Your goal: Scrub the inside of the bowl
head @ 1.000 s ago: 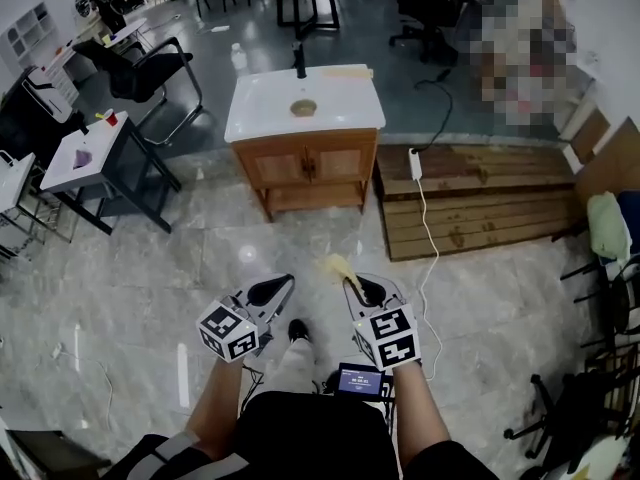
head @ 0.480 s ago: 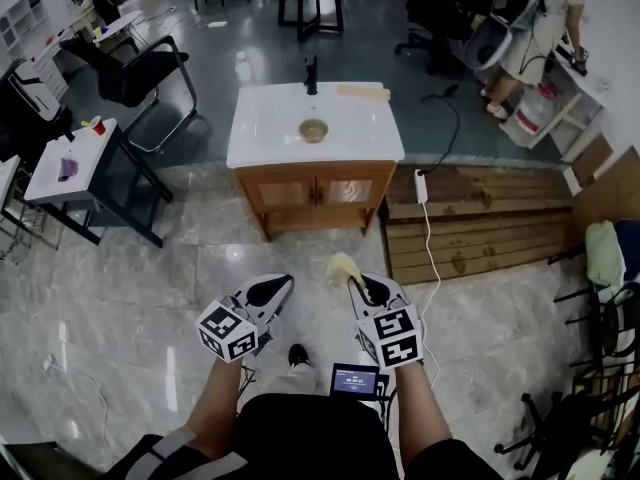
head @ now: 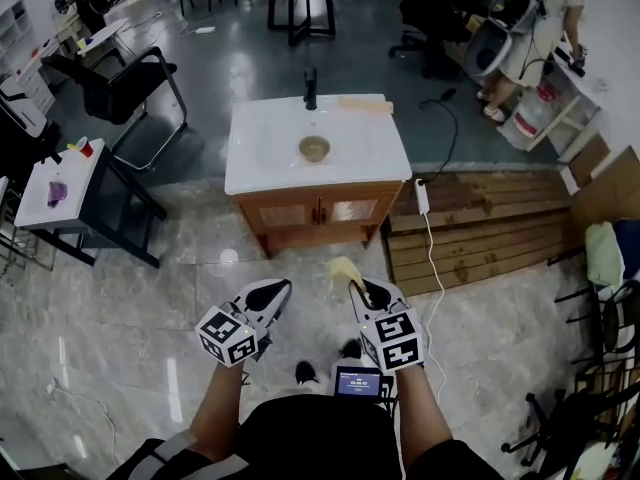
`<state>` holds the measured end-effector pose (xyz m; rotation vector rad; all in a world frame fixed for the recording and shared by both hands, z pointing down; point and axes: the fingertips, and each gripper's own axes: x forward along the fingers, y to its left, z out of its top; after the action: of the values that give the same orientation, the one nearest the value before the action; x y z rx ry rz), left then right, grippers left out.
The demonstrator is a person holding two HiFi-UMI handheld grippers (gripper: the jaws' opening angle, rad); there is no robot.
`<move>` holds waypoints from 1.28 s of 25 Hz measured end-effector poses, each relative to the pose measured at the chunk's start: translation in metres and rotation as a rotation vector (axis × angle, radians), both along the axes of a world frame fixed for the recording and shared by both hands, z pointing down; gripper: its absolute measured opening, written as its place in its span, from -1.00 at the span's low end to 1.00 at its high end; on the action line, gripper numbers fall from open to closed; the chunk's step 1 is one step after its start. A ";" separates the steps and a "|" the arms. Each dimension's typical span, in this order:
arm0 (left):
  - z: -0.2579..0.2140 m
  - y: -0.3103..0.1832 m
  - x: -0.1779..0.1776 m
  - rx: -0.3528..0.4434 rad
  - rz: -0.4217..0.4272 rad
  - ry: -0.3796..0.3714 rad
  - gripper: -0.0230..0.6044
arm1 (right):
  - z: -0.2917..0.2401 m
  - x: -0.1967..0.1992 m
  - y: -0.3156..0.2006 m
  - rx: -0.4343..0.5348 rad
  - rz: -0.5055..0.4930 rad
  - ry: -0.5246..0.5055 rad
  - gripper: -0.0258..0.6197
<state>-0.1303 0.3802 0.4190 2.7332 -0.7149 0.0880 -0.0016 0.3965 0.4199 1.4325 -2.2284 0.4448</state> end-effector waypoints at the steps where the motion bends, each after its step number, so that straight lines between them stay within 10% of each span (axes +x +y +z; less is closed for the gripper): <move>1: 0.003 -0.006 0.001 -0.004 0.002 0.000 -0.92 | 0.002 0.002 -0.006 -0.003 0.006 -0.006 -0.80; 32: 0.005 -0.273 0.108 -0.014 -0.095 -0.094 -0.92 | 0.021 0.116 -0.282 -0.020 -0.079 -0.116 -0.80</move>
<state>-0.0223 0.1074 0.4238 2.6922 -0.8654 0.1999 0.1144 0.1148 0.4410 1.3344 -2.3552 0.5351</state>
